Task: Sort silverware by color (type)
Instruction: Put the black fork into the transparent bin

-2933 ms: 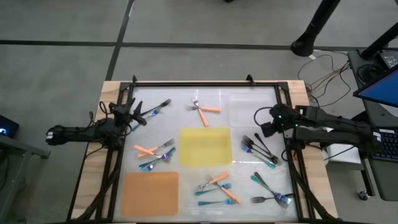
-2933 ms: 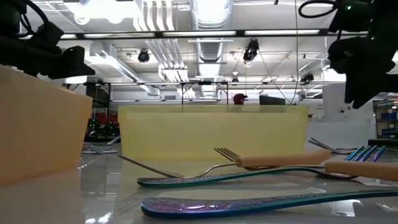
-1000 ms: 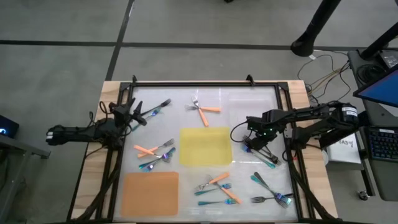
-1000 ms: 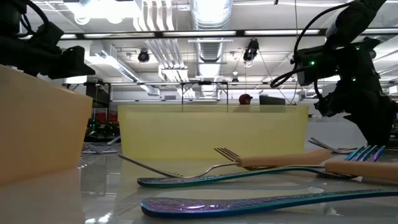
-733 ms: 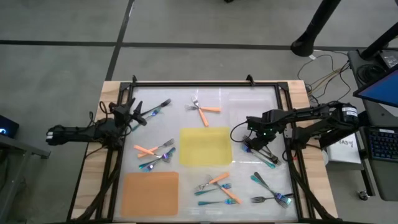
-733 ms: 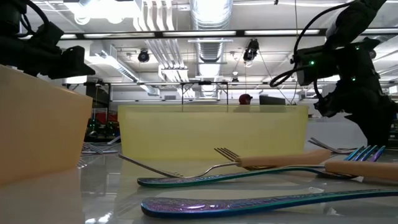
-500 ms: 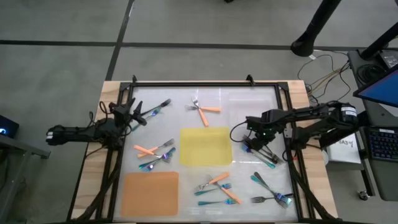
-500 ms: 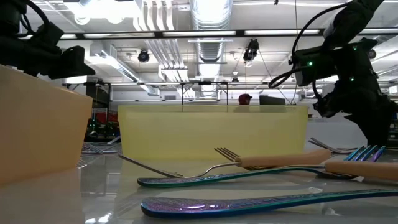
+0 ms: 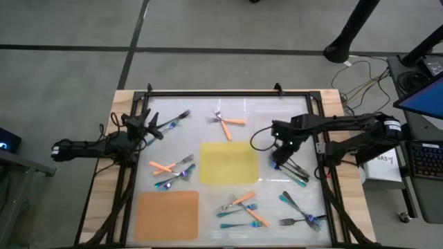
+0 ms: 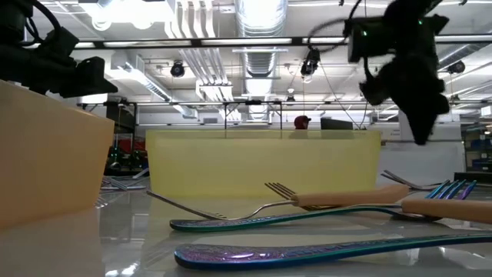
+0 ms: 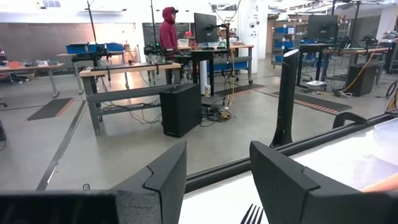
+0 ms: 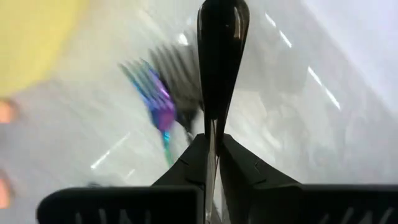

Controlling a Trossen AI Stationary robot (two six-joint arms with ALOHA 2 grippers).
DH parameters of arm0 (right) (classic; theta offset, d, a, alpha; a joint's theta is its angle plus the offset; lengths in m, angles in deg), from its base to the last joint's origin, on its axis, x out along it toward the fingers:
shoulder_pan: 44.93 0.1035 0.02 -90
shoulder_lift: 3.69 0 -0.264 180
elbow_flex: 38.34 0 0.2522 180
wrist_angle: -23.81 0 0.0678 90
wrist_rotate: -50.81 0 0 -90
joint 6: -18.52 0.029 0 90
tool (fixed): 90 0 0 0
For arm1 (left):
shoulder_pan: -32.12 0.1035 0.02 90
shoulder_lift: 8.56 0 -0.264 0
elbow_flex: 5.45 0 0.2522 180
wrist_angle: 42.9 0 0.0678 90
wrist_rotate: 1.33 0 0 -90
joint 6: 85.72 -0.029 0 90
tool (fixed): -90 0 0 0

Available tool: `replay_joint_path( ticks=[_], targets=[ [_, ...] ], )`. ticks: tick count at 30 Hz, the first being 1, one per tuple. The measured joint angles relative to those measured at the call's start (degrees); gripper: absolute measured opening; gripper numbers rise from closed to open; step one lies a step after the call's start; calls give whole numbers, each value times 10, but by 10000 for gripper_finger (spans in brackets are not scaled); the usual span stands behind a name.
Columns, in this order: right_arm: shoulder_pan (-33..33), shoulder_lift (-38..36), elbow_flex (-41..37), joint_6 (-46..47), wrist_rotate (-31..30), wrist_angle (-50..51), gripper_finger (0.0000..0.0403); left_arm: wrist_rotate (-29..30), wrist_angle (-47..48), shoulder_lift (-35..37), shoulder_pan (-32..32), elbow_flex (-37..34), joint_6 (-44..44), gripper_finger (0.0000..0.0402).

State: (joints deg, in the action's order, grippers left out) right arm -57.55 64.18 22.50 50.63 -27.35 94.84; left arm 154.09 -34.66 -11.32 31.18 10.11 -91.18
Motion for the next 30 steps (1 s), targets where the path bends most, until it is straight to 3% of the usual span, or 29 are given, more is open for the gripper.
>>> replay_joint_path(
  ticks=[8, 15, 17, 30],
  targets=[
    [-1, -3, 112, -105, -111, -3, 15, 0, 0, 0, 0, 0, 0, 158],
    [-2, -3, 186, -185, -365, -6, 15, 0, 0, 0, 0, 0, 0, 158],
    [-5, -3, 193, -209, -414, -6, 15, 0, 0, 0, 0, 0, 0, 158],
    [-70, 48, 79, -283, -434, -84, 15, 0, 0, 0, 0, 0, 0, 158]
  ],
)
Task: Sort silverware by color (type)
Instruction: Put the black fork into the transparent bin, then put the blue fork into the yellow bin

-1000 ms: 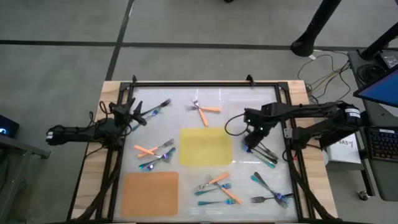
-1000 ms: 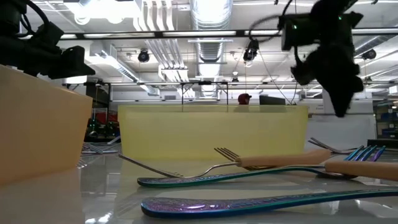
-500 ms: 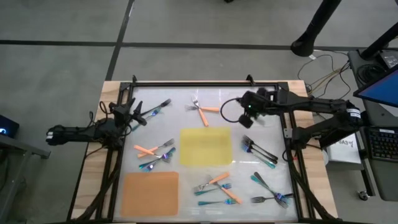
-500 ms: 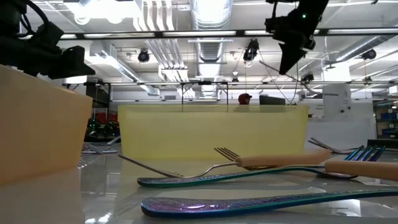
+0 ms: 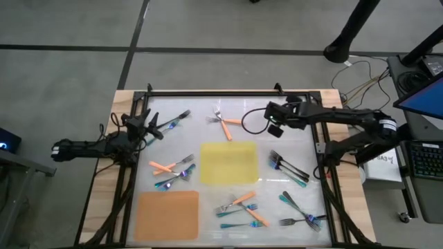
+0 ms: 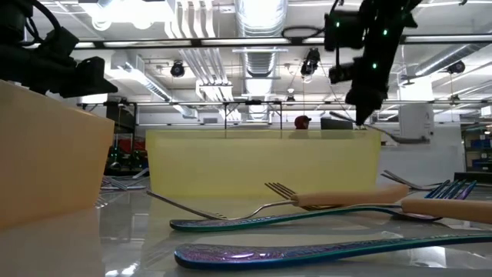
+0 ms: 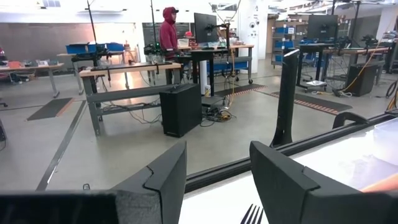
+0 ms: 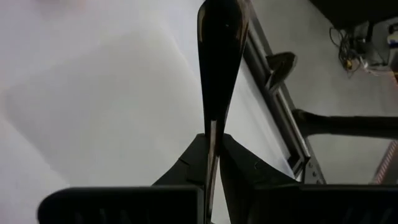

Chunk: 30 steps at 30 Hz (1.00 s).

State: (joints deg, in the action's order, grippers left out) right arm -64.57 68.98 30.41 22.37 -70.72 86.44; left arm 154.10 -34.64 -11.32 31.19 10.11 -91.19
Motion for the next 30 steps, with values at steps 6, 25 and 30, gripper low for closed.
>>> replay_joint_path(
  ticks=[6, 25, 30],
  targets=[
    [-2, 26, -15, -9, 1, -12, 20, 0, 0, 0, 0, 0, 0, 158],
    [-1, 15, -11, 24, 4, -12, 85, 0, 0, 0, 0, 0, 0, 158],
    [-1, 14, -11, 43, 5, -12, 79, 0, 0, 0, 0, 0, 0, 158]
  ],
)
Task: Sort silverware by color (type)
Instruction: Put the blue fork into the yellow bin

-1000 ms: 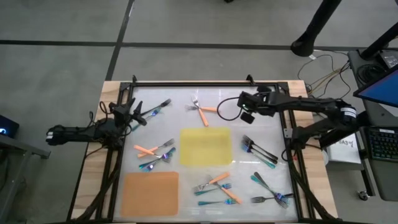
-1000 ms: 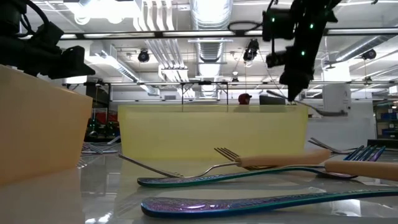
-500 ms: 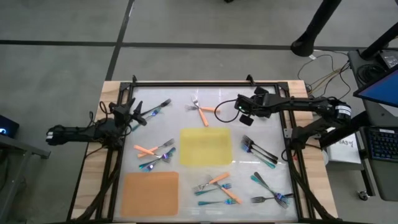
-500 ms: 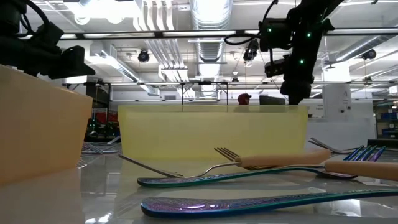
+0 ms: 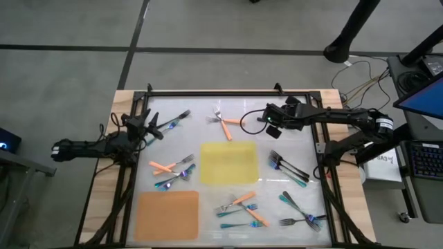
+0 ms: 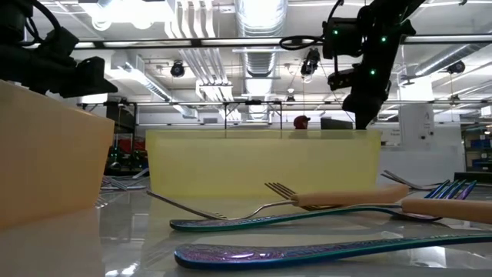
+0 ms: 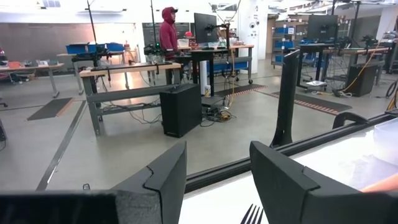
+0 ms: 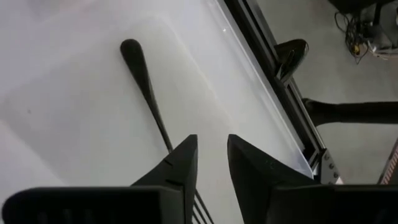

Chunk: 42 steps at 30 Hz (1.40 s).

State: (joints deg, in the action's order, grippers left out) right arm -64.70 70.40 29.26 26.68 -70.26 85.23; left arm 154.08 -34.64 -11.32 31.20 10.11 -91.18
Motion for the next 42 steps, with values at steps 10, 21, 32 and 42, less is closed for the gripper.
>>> replay_joint_path(
  ticks=[10, 21, 32, 42],
  targets=[
    [0, 0, 0, 9, 0, -3, 71, 0, 0, 0, 0, 0, 0, 158],
    [0, 0, 0, 13, 1, -6, 74, 0, 0, 0, 0, 0, -1, 158],
    [0, 0, 0, 9, 1, -57, 68, -39, -9, 0, 0, 0, 6, 158],
    [0, 0, 0, 9, 1, -64, 68, -83, -36, -3, 1, 0, 66, 158]
  ],
)
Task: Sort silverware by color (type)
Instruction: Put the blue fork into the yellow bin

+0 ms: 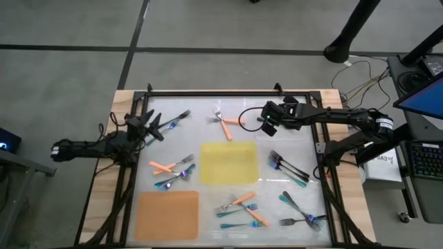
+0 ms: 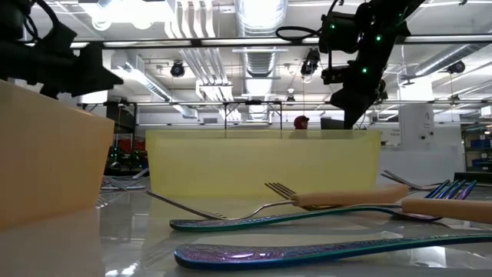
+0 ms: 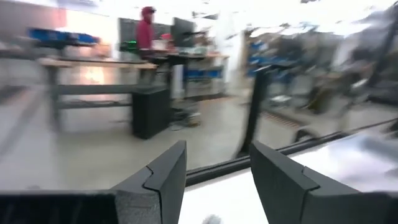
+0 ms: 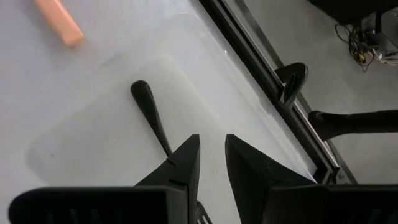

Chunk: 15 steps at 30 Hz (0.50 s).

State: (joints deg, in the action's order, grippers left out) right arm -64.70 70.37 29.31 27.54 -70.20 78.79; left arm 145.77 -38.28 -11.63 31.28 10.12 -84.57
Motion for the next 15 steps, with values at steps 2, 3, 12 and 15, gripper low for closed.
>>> replay_joint_path(
  ticks=[2, 3, 12, 15],
  targets=[
    [0, 0, 0, -1, 0, 0, 68, -51, -28, 0, 0, 0, -2, 158],
    [0, 0, 0, -4, 0, 0, 68, -79, -44, -1, 0, 0, -12, 158],
    [0, 0, 0, -22, 0, 0, 68, -84, 134, -92, 1, 128, 39, 158],
    [0, 0, 0, -16, 0, 0, 68, -82, 311, -145, 2, 206, 155, 158]
  ],
)
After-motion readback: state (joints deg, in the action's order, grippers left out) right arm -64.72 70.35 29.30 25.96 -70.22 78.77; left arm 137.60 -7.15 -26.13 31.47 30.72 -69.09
